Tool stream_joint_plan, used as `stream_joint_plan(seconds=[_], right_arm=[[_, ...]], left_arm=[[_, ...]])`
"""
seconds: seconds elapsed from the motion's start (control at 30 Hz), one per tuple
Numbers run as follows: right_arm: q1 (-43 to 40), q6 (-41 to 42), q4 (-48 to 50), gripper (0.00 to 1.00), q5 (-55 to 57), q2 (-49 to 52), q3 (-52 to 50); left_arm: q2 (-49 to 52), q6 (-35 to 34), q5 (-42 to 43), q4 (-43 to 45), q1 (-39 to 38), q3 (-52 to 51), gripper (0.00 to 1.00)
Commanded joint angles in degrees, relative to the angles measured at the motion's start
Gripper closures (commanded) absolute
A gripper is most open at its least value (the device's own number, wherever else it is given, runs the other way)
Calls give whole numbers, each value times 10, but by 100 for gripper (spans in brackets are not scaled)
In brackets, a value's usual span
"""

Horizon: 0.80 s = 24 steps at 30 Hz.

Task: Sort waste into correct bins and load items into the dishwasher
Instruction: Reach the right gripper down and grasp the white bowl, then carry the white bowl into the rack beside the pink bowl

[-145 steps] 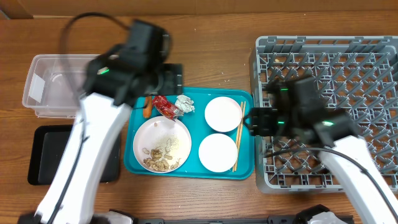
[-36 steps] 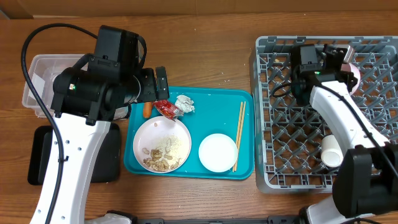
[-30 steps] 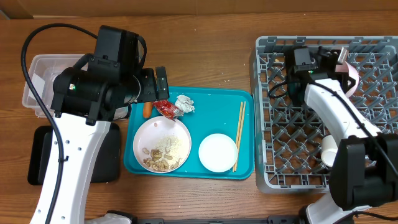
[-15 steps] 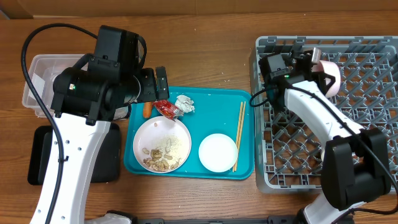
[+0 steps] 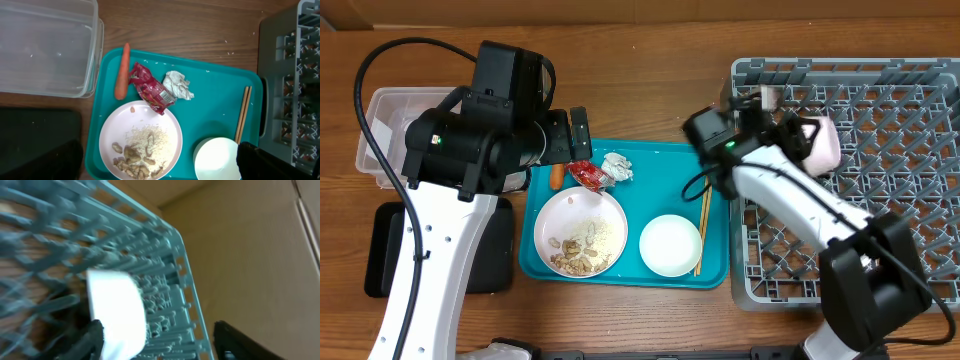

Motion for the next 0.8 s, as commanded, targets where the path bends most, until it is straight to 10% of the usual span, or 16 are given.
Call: stream_joint_plan(seconds=[0.0, 0.4, 0.77], right_arm=[[43, 7, 2, 24, -33, -55, 14], [82, 7, -28, 34, -698, -162, 2], [76, 7, 18, 36, -752, -101, -136]], left_arm=[[4, -5, -7, 1, 1, 9, 0], [4, -5, -7, 1, 1, 9, 0], [4, -5, -7, 1, 1, 9, 0]])
